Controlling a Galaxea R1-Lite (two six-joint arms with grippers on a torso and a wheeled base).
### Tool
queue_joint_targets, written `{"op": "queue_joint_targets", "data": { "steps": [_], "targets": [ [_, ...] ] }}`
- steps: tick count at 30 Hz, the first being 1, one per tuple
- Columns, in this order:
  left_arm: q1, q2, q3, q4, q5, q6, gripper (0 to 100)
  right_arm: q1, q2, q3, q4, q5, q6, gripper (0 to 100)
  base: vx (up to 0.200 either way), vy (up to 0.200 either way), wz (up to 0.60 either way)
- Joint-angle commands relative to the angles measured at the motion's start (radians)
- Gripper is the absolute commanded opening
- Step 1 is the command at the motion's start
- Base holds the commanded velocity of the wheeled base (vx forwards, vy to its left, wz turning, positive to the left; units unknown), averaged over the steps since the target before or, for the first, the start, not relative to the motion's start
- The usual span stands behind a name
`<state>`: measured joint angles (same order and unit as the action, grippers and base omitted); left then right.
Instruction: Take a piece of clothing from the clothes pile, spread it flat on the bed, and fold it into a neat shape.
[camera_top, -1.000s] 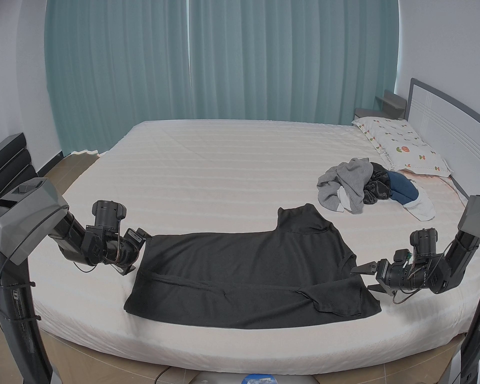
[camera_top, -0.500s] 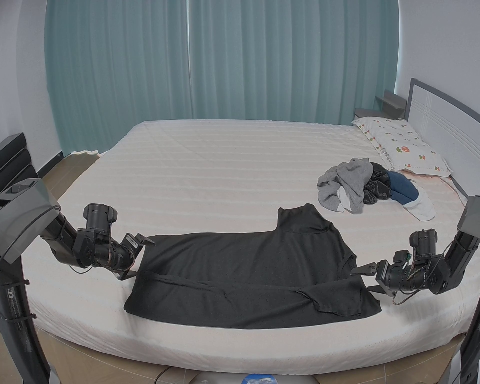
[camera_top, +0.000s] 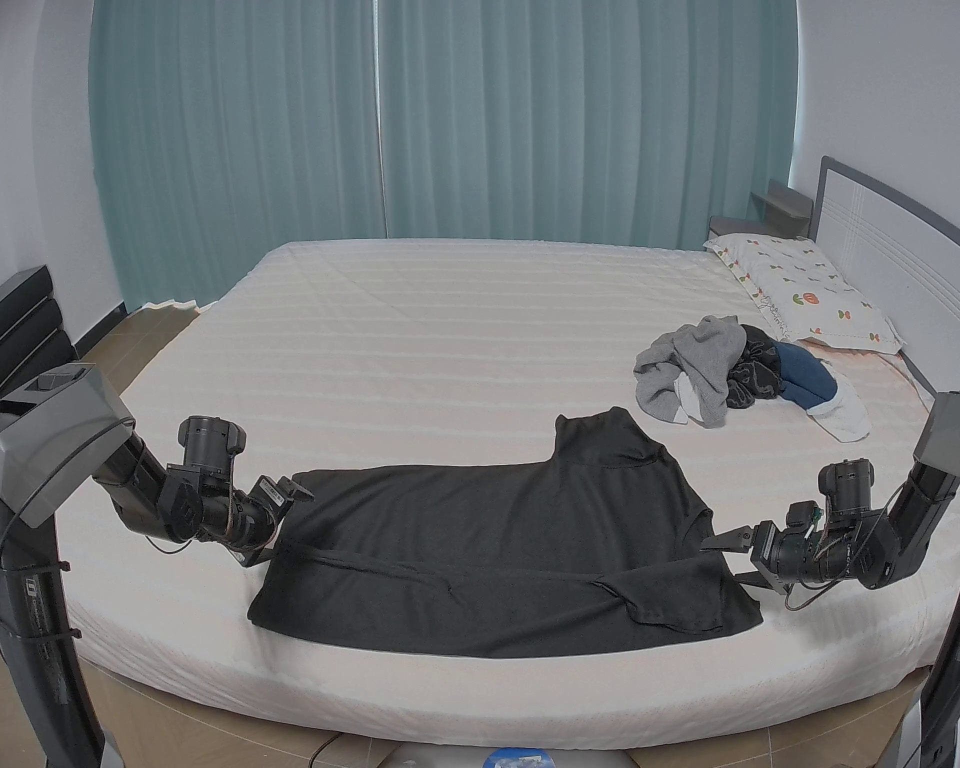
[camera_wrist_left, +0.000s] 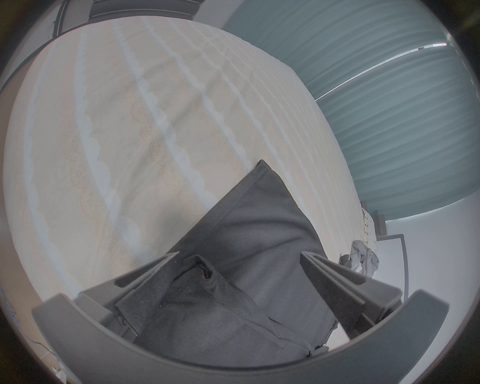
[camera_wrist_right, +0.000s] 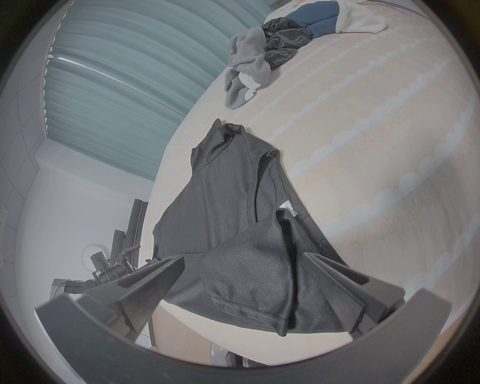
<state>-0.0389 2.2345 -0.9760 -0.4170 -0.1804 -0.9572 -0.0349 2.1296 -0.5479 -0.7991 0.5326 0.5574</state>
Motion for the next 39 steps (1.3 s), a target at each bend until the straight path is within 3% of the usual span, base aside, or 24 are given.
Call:
{"op": "queue_joint_targets", "data": {
  "steps": [1, 6, 7, 13, 25, 29, 39],
  "targets": [
    [-0.006, 0.007, 0.008, 0.000, 0.002, 0.008, 100, 0.000, 0.000, 0.000, 0.000, 0.001, 0.001, 100, 0.000, 0.000, 0.00],
    [-0.016, 0.011, 0.014, 0.001, 0.009, 0.041, 100, 0.000, 0.000, -0.003, 0.000, -0.002, -0.001, 100, 0.000, 0.000, 0.00],
    [-0.018, 0.016, 0.014, 0.001, 0.022, 0.049, 0, 0.000, 0.000, -0.004, 0.000, -0.002, -0.001, 100, 0.000, 0.000, 0.00],
    [-0.027, 0.025, 0.019, 0.001, 0.067, 0.058, 0, -0.002, -0.002, -0.007, 0.000, -0.003, 0.001, 100, 0.000, 0.000, 0.00],
    [-0.018, -0.047, 0.085, 0.003, 0.070, 0.051, 0, -0.003, -0.016, -0.012, -0.009, -0.006, 0.012, 100, 0.000, 0.000, 0.00],
    [-0.018, -0.095, 0.108, 0.003, 0.068, 0.048, 0, 0.007, 0.001, -0.014, -0.091, -0.014, 0.009, 100, 0.000, 0.000, 0.00],
    [-0.018, -0.125, 0.126, 0.006, 0.068, 0.048, 0, 0.041, 0.067, -0.116, -0.094, -0.031, -0.004, 100, 0.000, 0.000, 0.00]
  ]
}}
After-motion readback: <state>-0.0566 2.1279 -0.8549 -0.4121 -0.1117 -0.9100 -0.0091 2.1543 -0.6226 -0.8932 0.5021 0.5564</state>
